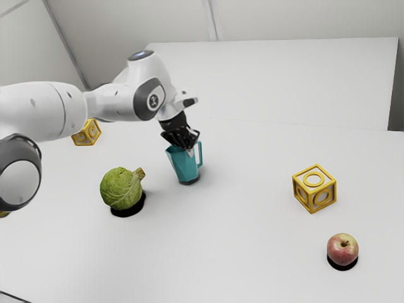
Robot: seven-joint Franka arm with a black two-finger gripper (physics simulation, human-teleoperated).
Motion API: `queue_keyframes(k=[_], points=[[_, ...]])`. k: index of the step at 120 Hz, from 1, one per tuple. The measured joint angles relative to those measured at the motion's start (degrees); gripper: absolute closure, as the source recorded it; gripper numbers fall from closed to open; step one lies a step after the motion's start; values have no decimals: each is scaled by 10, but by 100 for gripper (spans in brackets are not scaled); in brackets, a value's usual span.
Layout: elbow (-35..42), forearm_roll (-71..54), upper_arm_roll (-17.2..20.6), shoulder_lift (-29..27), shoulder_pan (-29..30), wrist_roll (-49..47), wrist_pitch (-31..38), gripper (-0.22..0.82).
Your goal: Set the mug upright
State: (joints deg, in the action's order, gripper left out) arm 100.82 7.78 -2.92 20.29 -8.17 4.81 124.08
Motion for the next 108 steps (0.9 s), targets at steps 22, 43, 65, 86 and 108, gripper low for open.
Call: queue_keyframes(k=[22, 43, 65, 86, 108], points=[[10, -23, 0, 3, -2, -27, 13, 79], [16, -26, 0, 2, -2, -46, 24, 49], [14, -26, 0, -2, -2, -61, 28, 22], [12, -26, -2, -35, -1, -68, 12, 11], [-74, -26, -12, -106, 6, -65, -112, 6]])
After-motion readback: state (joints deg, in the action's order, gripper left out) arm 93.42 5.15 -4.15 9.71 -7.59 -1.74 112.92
